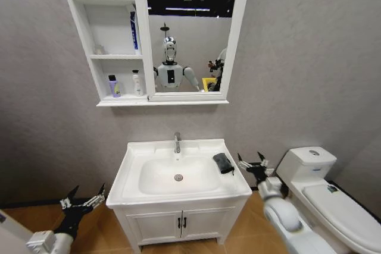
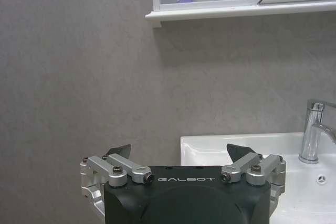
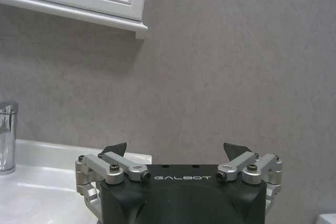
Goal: Move facial cleanser and shampoo from washbasin to cabinet, then wipe washbasin with towel.
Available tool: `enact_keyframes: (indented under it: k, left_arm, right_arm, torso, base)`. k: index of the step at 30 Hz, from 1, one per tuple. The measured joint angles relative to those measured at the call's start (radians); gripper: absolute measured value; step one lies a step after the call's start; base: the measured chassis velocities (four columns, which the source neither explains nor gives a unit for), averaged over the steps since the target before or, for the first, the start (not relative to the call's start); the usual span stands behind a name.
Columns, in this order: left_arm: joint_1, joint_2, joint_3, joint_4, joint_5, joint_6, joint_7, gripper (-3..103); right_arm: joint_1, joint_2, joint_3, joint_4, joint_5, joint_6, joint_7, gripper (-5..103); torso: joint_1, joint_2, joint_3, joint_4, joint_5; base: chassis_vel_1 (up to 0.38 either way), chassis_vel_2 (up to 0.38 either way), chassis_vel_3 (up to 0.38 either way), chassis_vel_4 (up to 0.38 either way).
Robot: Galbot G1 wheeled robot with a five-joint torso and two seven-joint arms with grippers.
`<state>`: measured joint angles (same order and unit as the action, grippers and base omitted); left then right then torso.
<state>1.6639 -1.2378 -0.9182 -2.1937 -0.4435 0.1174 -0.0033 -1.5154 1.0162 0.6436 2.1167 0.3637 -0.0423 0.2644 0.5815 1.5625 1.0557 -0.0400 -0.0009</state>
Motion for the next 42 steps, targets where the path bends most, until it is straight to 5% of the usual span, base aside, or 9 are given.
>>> enact_keyframes:
  k: [5,15,42]
  left_arm:
    - [0.0,0.0,0.0,0.0,0.0,0.0,0.0,100]
    - [0.0,0.0,0.0,0.0,0.0,0.0,0.0,100]
    - [0.0,0.0,0.0,0.0,0.0,0.0,0.0,100]
  right_arm:
    - [-0.236,0.091,0.053,0.144,-0.058,0.026,0.004,100]
    - [-0.357,0.17,-0.004,0.233,-0.092,0.107,-0.031,100]
    - [-0.347,0.17,-0.01,0.224,-0.093,0.107,-0.033,100]
  torso:
    - [0.0,0.0,0.0,0.0003,0.0007]
    - [0.0,0.0,0.0,0.0004,0.0007]
    - [0.001,-0.001,0.001,0.0007,0.0009]
  base:
    - [0.0,0.0,0.0,0.0]
    - [0.0,0.0,0.0,0.0]
    - [0.006,-0.004,-0.006,0.004]
